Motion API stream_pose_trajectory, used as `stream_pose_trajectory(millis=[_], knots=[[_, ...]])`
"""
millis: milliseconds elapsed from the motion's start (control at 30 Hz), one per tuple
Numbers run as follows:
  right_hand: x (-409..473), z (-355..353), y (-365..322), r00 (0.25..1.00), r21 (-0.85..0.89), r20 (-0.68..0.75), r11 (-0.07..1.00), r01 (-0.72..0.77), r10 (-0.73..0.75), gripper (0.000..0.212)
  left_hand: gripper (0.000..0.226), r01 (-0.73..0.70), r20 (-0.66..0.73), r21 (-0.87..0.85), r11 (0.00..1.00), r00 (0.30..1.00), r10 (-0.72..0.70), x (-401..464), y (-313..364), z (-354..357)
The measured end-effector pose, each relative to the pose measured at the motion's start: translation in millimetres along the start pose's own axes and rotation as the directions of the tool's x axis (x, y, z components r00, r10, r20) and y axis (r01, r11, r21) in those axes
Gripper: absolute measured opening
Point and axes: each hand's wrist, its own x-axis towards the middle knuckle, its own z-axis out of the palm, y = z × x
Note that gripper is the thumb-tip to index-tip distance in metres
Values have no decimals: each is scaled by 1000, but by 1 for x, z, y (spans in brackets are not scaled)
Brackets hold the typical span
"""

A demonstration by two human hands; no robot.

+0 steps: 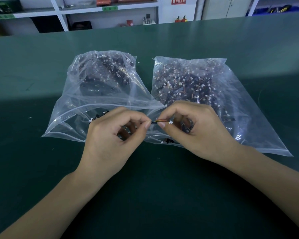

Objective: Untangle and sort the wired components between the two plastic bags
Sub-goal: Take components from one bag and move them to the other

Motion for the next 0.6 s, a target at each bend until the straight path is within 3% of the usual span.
stream_pose_trajectory(millis=[433, 600], knots=[[2, -2, -2, 999, -20, 32, 1000, -1, 2, 8, 4, -21, 15, 58, 998, 1000, 20, -1, 0, 0], [1, -4, 1, 989, -152, 143, 987, 51, -29, 35, 7, -4, -78, 44, 999, 997, 7, 2, 2, -4]])
